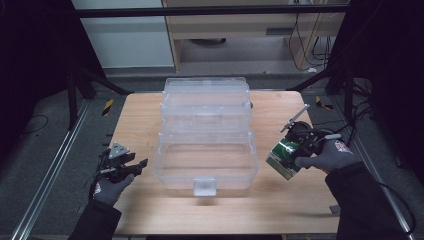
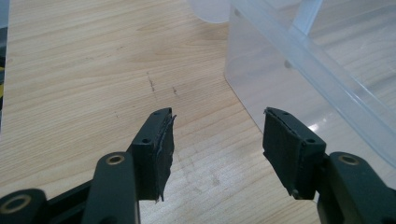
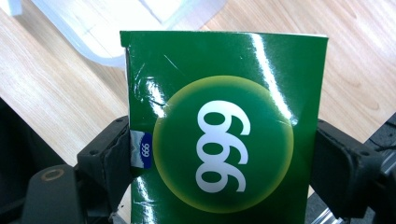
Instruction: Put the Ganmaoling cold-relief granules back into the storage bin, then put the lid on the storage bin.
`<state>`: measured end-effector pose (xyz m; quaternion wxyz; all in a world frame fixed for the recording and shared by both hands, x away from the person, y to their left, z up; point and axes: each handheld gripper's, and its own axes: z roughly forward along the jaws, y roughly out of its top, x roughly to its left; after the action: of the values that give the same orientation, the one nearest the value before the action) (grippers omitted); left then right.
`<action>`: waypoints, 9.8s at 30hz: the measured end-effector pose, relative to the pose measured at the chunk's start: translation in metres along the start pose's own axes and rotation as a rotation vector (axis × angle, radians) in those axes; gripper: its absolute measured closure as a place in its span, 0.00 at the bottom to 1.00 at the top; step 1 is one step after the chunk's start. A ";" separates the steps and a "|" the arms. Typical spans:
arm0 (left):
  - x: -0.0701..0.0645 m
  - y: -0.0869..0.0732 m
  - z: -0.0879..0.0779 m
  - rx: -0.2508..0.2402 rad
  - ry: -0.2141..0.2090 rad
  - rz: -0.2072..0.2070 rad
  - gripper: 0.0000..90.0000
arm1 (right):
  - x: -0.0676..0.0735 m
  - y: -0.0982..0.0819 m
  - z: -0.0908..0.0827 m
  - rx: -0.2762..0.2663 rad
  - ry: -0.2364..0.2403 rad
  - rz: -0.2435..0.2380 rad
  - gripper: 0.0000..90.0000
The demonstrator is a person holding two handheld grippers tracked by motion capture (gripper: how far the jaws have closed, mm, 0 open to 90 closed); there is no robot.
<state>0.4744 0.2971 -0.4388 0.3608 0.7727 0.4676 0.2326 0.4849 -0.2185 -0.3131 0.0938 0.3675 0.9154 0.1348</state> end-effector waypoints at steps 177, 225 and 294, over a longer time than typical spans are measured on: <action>0.005 -0.003 0.003 0.012 -0.012 -0.007 0.47 | 0.051 0.100 0.093 0.037 0.268 -0.708 0.20; 0.003 -0.003 0.004 0.020 -0.015 -0.005 0.47 | 0.056 0.086 0.099 -0.010 0.185 -0.651 0.18; 0.007 -0.001 -0.001 -0.011 -0.012 -0.018 0.51 | 0.099 0.093 0.082 -0.162 0.277 -0.493 0.48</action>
<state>0.4766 0.3036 -0.4388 0.3699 0.7677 0.4713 0.2272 0.4962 -0.0703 -0.3684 0.0269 0.1036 0.9674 0.2297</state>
